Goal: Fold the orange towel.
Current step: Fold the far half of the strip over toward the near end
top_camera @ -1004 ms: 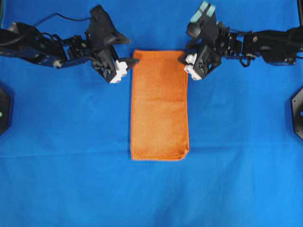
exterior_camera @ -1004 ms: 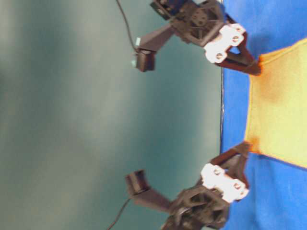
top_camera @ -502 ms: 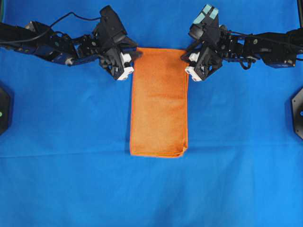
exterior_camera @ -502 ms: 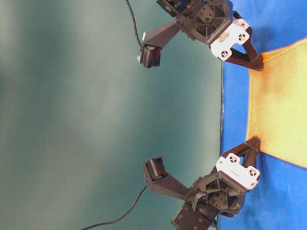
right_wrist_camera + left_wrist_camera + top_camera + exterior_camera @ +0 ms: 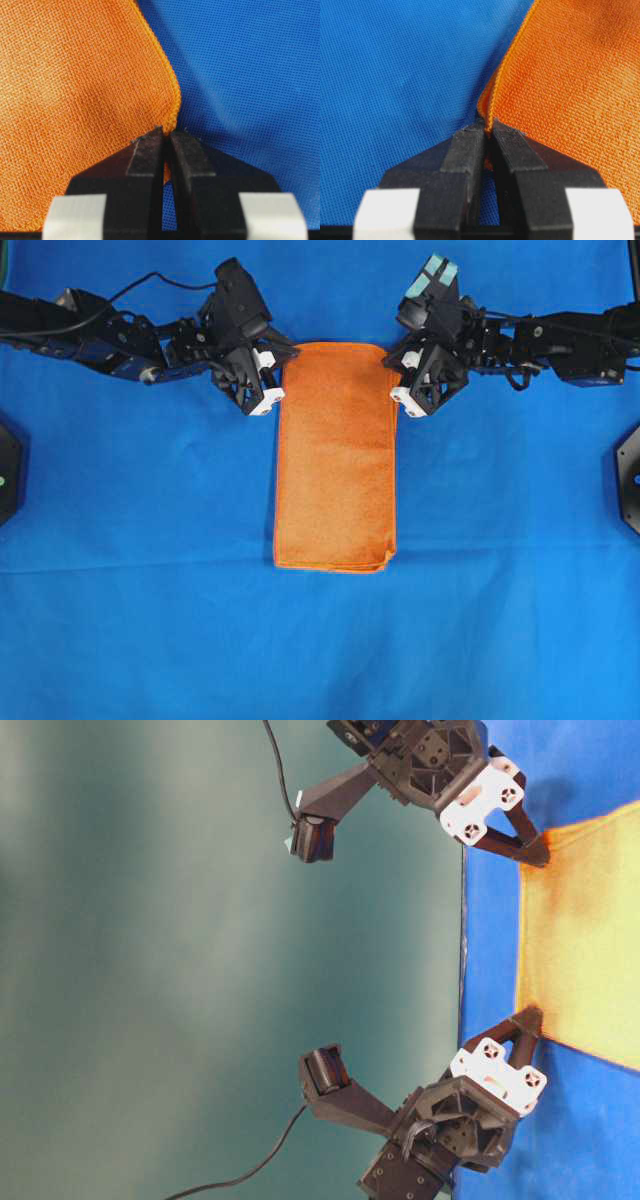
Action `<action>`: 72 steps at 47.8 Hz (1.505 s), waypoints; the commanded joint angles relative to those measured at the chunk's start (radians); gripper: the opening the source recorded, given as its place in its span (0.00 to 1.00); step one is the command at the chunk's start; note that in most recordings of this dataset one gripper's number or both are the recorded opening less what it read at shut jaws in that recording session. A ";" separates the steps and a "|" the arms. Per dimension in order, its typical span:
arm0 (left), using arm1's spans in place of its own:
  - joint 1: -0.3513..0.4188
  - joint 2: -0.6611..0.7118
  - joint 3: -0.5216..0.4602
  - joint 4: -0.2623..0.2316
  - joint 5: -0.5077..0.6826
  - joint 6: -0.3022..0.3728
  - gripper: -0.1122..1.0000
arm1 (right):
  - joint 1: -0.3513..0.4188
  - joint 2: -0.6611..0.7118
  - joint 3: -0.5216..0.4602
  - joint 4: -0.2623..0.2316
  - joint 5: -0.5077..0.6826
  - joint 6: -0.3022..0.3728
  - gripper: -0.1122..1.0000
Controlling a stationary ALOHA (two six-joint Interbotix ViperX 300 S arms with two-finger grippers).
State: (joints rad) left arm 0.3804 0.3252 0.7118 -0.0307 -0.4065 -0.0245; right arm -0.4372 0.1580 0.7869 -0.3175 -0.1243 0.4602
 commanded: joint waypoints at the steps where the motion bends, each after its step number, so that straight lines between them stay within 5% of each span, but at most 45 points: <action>1: -0.014 -0.032 0.002 0.003 0.003 0.002 0.12 | 0.003 -0.025 -0.012 -0.003 -0.003 0.000 0.12; 23: 0.038 -0.098 -0.020 0.003 0.009 0.072 0.12 | -0.067 -0.103 -0.021 -0.009 0.009 -0.034 0.12; 45: 0.044 -0.183 -0.041 0.005 0.081 0.167 0.12 | -0.060 -0.155 -0.023 -0.005 0.026 -0.021 0.12; 58: -0.018 -0.281 -0.032 0.005 0.190 0.166 0.12 | 0.028 -0.279 -0.015 0.005 0.141 -0.008 0.12; 72: -0.207 -0.360 0.031 0.003 0.250 0.140 0.12 | 0.215 -0.362 0.048 0.038 0.204 0.067 0.12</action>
State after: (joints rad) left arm 0.2194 -0.0046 0.7363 -0.0276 -0.1565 0.1197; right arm -0.2654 -0.1749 0.8299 -0.2869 0.0736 0.5154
